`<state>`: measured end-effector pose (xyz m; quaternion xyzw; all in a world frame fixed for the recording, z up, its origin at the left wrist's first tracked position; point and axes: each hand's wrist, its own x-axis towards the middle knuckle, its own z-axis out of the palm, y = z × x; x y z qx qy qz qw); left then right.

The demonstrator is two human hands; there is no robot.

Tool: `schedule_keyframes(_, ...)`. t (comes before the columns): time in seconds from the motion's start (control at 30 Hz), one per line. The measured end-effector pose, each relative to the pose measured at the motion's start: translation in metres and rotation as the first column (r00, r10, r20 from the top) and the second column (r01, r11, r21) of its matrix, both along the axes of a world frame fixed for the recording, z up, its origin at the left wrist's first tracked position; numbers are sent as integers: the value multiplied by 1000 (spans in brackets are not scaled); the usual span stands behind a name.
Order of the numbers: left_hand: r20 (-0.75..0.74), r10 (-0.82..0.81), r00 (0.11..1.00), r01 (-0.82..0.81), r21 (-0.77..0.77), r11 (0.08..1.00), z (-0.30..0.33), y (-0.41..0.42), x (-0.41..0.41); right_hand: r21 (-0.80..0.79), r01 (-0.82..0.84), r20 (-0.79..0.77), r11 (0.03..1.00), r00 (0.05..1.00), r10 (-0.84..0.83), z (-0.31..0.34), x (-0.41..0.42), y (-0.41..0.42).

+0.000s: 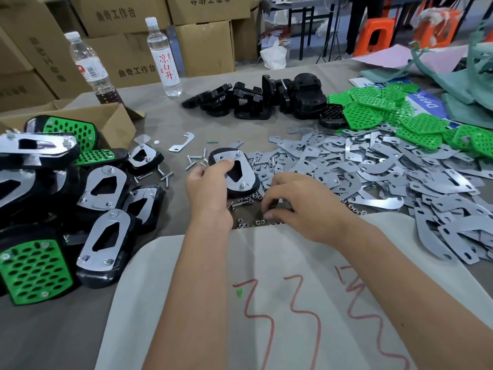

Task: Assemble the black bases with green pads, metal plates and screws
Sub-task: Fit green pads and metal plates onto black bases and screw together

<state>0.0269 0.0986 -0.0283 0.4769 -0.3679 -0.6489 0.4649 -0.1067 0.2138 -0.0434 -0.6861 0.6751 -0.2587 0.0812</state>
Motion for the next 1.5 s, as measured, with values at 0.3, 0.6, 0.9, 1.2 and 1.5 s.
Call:
schedule_keyframes(0.3, 137, -318, 938, 326, -42, 944, 3, 4, -2, -322, 293, 406, 900, 902, -148, 4, -13, 7)
schedule_keyframes(0.6, 306, -522, 796, 575, -116, 810, 1, 23, -10, -349, 306, 327, 886, 926, -191, 0, -15, 5)
schedule_keyframes(0.9, 273, -523, 807, 573, -150, 805, 5, 27, -11, -447, 315, 345, 837, 924, -164, 4, -13, 6)
schedule_keyframes(1.2, 344, -528, 776, 607, -182, 774, 6, 29, -10, -409, 216, 313, 886, 946, -86, 2, -16, 6)
schedule_keyframes(1.5, 295, -522, 800, 579, -152, 801, 14, 34, -8, -420, 264, 407, 868, 910, -79, 3, -16, 6)
